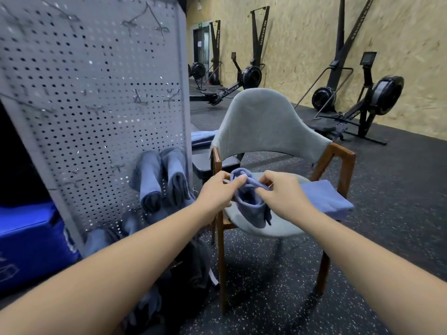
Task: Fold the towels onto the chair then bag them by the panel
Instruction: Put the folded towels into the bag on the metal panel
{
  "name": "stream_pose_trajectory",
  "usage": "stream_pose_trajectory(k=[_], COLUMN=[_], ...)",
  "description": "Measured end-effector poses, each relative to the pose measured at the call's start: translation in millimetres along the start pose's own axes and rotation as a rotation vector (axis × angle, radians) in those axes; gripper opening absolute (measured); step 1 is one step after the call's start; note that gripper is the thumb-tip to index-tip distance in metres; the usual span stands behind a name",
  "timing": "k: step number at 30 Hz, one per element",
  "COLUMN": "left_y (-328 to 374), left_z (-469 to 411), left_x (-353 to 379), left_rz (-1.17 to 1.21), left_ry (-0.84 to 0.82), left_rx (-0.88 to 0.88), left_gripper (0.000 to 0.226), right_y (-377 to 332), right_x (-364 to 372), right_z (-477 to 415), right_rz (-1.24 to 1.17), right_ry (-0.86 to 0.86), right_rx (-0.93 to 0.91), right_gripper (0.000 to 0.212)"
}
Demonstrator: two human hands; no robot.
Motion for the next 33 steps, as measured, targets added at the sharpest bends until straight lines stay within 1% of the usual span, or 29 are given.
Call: stream_pose_trajectory(k=[4,6,8,9,11,13,14,15,16,17,18,19,20,21,23,26,27,29,30,32,33], left_y=[-2,-1,5,10,19,27,29,31,32,33,34,35,34,33,27,14,11,6,4,1,-1], left_z=[-1,0,4,5,9,14,17,19,22,26,29,33,36,39,43,44,45,47,48,54,57], left_x=[-22,-32,-44,-51,-66,-83,-91,-98,-105,-111,-117,-122,-128,-133,-148,-180,-192,-208,-216,-232,-239], left_rz=[0.142,0.086,-0.055,-0.087,-0.055,-0.053,-0.063,-0.065,-0.065,-0.073,-0.076,-0.073,-0.062,-0.054,-0.069,-0.215,-0.246,-0.256,-0.271,-0.328,-0.317], left_ry=[-0.022,-0.022,-0.008,-0.015,-0.047,-0.082,-0.104,-0.129,-0.15,-0.159,-0.151,-0.135,-0.112,-0.085,-0.003,0.213,0.256,0.256,0.244,0.202,0.157], left_rx=[-0.071,-0.037,0.046,0.083,0.129,0.179,0.206,0.228,0.243,0.253,0.255,0.253,0.243,0.233,0.226,0.226,0.223,0.166,0.122,0.036,-0.018], left_gripper=[0.018,0.009,0.01,0.01,0.01,0.011,0.011,0.011,0.01,0.009,0.008,0.007,0.008,0.009,0.015,0.025,0.025,0.02,0.022,0.038,0.043], right_y=[-27,-39,-47,-50,-52,-52,-52,-52,-54,-58,-65,-73,-81,-90,-108,-133,-142,-159,-167,-188,-198], right_x=[21,29,32,32,28,22,21,20,22,24,28,33,38,44,55,72,77,85,88,98,104], right_z=[8,12,13,13,9,1,-3,-8,-13,-17,-21,-22,-23,-24,-26,-30,-31,-34,-36,-40,-42], right_rz=[-0.086,-0.122,-0.167,-0.192,-0.225,-0.284,-0.317,-0.336,-0.336,-0.329,-0.326,-0.324,-0.322,-0.327,-0.323,-0.297,-0.28,-0.244,-0.233,-0.205,-0.191], right_ry=[-0.064,-0.103,-0.145,-0.148,-0.081,0.024,0.045,0.037,-0.005,-0.072,-0.147,-0.216,-0.263,-0.281,-0.243,-0.175,-0.164,-0.16,-0.158,-0.156,-0.155], right_rx=[-0.057,-0.089,-0.116,-0.129,-0.171,-0.18,-0.169,-0.163,-0.171,-0.191,-0.217,-0.24,-0.255,-0.274,-0.309,-0.323,-0.326,-0.324,-0.323,-0.326,-0.324], right_gripper=[0.009,0.011,0.015,0.017,0.02,0.015,0.015,0.024,0.036,0.043,0.041,0.031,0.023,0.023,0.027,0.039,0.046,0.056,0.054,0.051,0.051])
Point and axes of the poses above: each hand's wrist, its own z-axis away from the middle knuckle, its own x-axis out of the palm, y = z × x, the point moved 3 cm from there along -z, towards the middle knuckle, and after that the axes turned 2 degrees about z, right-handed, at the moved point
